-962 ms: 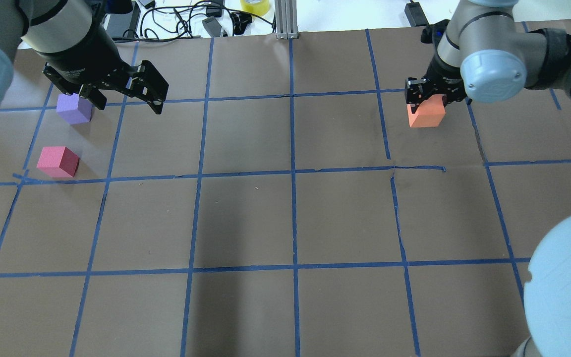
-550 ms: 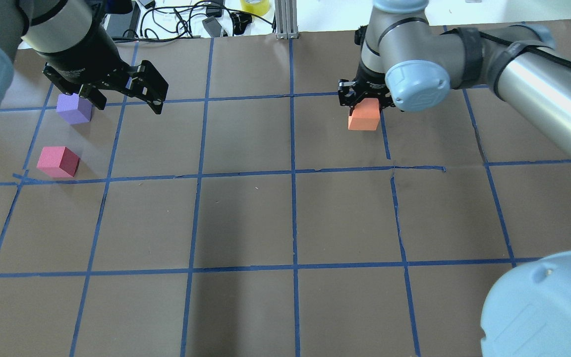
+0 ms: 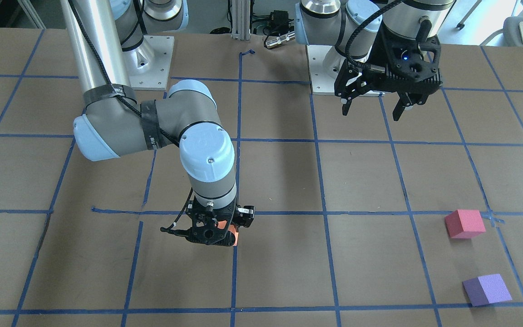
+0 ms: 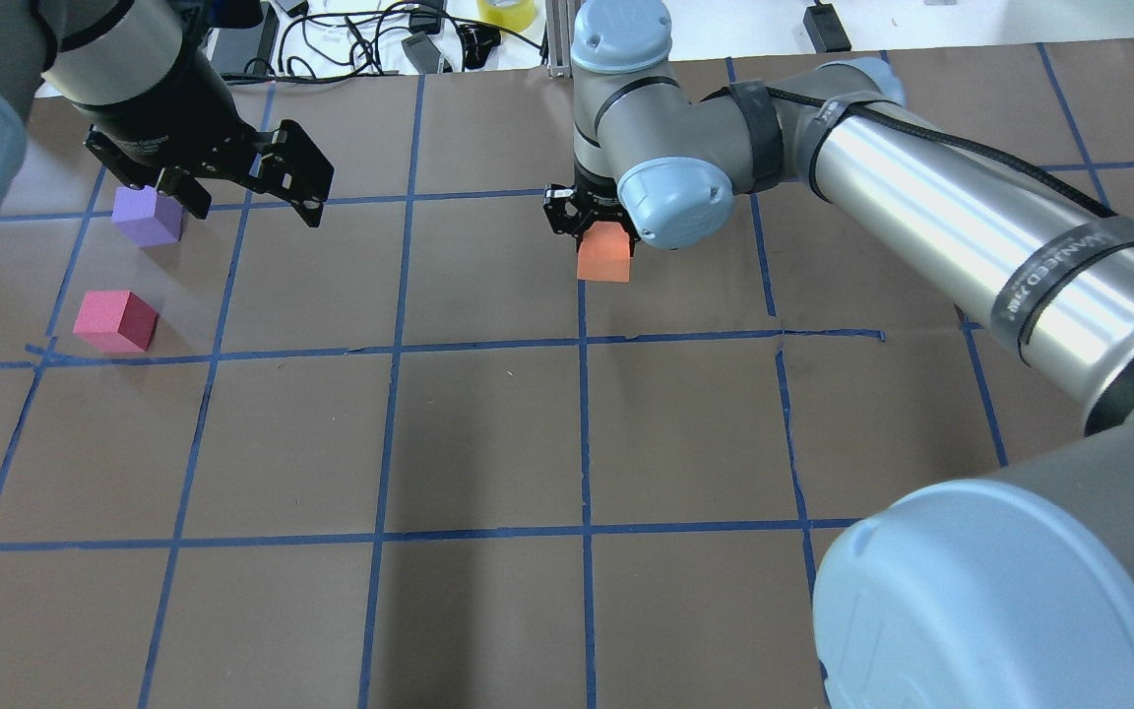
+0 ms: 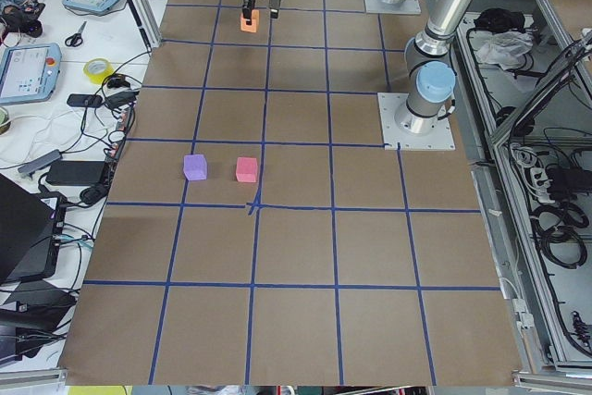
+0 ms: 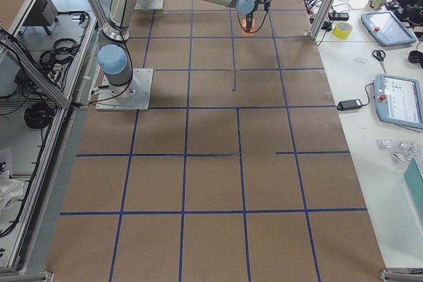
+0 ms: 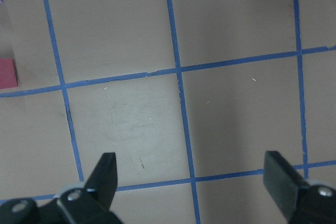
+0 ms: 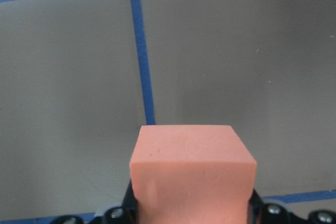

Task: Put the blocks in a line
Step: 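Carry the orange cube with the right gripper toward the table centre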

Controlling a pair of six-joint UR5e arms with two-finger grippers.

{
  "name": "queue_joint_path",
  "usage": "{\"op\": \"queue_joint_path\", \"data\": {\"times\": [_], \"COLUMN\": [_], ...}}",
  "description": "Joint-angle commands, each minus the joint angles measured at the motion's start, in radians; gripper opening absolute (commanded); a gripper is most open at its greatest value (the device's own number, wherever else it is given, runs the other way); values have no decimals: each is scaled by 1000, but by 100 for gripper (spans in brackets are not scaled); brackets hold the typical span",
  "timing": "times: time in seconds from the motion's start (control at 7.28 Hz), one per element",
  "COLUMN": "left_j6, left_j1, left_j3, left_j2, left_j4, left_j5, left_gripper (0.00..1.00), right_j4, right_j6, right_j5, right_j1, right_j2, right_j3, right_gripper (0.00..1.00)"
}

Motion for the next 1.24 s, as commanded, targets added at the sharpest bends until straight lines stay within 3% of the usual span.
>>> {"op": "queue_joint_path", "data": {"times": [0.0, 0.14, 0.41, 0.55, 0.69, 0.82, 1.1], "left_j6": [0, -3, -2, -2, -2, -2, -2], "left_j1": [-7, -4, 5, 4, 4, 4, 7], "left_j3": [-1, 11, 0, 0, -6, -6, 5], "left_j2": [-5, -25, -23, -19, -4, -5, -13], "left_j4": [-10, -2, -2, -2, -10, -10, 0], "left_j5": [5, -1, -1, -1, 5, -1, -24], "left_gripper": [100, 100, 100, 100, 100, 100, 100], "right_j4": [-75, -109, -118, -117, -118, -115, -114], "right_j6": [85, 128, 150, 158, 164, 164, 162], "right_j5": [1, 1, 1, 1, -1, 1, 2], "right_j1": [55, 80, 91, 91, 91, 91, 89], "right_j2": [63, 96, 111, 111, 108, 105, 82], "right_j3": [-18, -18, -17, -17, -18, -20, -32], "right_gripper": [2, 3, 16, 37, 87, 100, 100]}}
